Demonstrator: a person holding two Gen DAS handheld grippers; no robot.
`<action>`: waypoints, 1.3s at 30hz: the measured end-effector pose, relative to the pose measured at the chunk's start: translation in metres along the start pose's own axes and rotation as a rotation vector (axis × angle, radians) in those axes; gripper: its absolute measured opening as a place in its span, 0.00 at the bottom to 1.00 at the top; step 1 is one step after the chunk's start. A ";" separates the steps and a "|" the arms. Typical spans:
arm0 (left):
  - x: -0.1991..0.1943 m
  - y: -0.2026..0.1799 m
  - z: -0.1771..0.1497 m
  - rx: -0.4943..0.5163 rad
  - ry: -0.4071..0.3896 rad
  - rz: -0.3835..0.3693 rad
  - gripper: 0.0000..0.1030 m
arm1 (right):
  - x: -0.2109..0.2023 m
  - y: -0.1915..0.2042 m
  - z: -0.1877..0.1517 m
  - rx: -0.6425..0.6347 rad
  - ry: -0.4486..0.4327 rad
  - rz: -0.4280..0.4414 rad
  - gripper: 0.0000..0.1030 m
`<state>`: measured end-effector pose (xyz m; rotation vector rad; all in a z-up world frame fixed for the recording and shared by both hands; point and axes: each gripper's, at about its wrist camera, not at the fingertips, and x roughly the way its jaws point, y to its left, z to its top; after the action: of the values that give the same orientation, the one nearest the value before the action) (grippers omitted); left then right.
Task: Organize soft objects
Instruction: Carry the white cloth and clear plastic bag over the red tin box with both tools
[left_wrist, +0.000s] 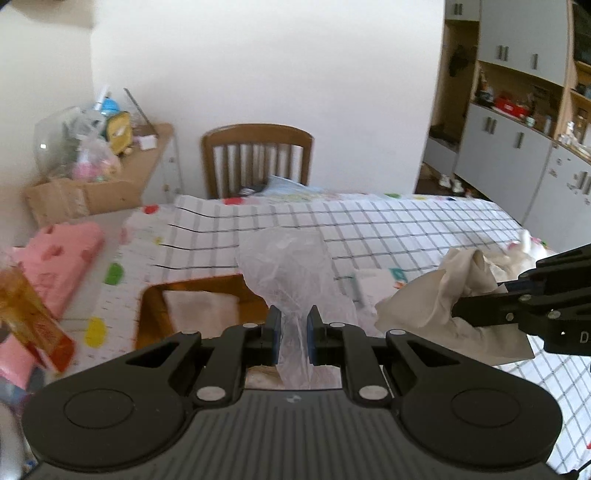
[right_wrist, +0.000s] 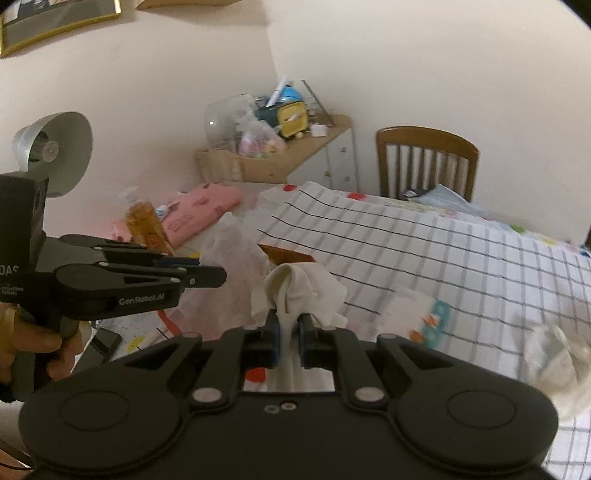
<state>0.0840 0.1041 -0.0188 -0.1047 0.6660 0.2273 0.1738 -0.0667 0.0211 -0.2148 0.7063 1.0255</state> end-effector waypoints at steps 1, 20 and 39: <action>-0.001 0.005 0.002 -0.002 -0.003 0.011 0.13 | 0.005 0.004 0.004 -0.006 0.002 0.007 0.08; 0.029 0.064 -0.008 0.019 0.075 0.199 0.13 | 0.108 0.040 0.041 -0.064 0.111 0.034 0.09; 0.075 0.062 -0.034 -0.052 0.224 0.115 0.13 | 0.173 0.028 0.020 -0.043 0.240 0.035 0.11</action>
<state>0.1055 0.1719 -0.0936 -0.1434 0.8906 0.3468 0.2148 0.0802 -0.0678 -0.3679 0.9080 1.0586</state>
